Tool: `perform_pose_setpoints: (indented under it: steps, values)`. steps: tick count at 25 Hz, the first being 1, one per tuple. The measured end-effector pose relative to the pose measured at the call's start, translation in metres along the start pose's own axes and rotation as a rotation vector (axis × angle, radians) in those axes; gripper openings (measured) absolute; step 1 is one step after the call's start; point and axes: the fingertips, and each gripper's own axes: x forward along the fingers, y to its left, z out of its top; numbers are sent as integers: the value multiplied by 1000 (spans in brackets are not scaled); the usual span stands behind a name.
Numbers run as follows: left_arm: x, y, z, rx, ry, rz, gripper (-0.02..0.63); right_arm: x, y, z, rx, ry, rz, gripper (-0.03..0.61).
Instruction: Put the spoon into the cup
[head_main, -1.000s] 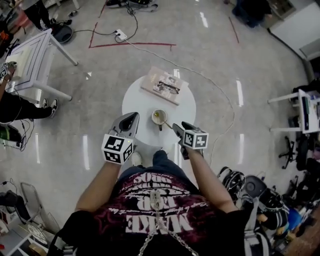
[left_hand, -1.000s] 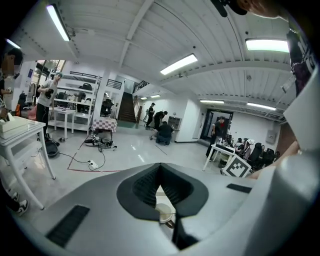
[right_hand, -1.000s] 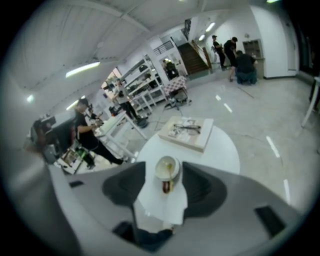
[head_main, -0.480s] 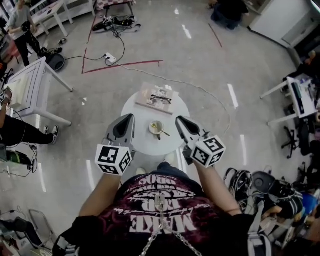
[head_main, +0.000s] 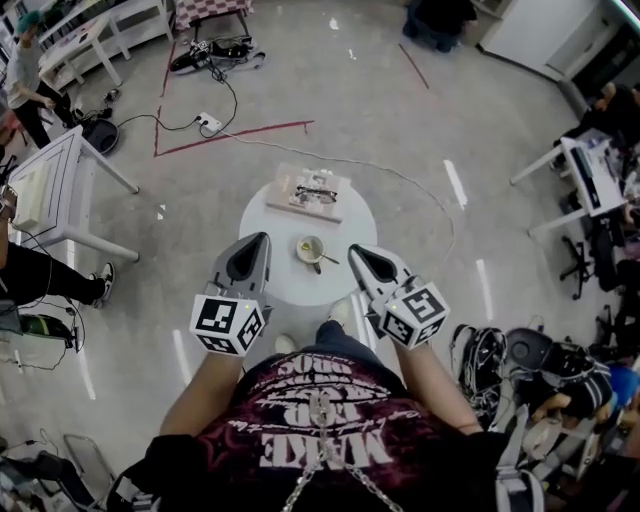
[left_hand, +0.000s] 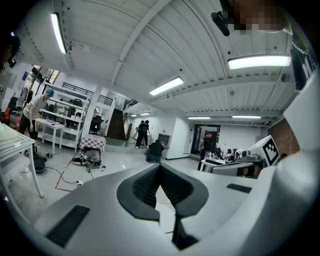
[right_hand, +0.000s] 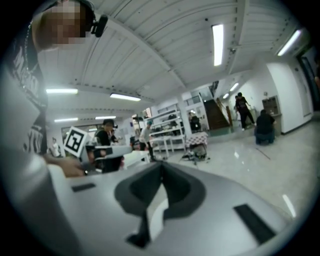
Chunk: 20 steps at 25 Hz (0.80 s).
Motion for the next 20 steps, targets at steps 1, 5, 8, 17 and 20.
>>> perform_pose_setpoints:
  steps: [1,5,8,17,20]
  values:
    - [-4,0,-1,-1,3,-2,26,-1,3,0,-5,1,-2,35]
    - [-17,1,-4,-9,5,-3,27,-3,15,-3,-30,14,-15,35]
    - [-25,2,-6,-9,5,-8,26,-2,21,-8,-25,25,-10,35]
    - [-40,12,-20,-36,22,-4,26,4,33,-24,-9,52,-12,35]
    - [-41,16,-23,-45,27,-5,26,6,34,-26,-6,60,-15,35]
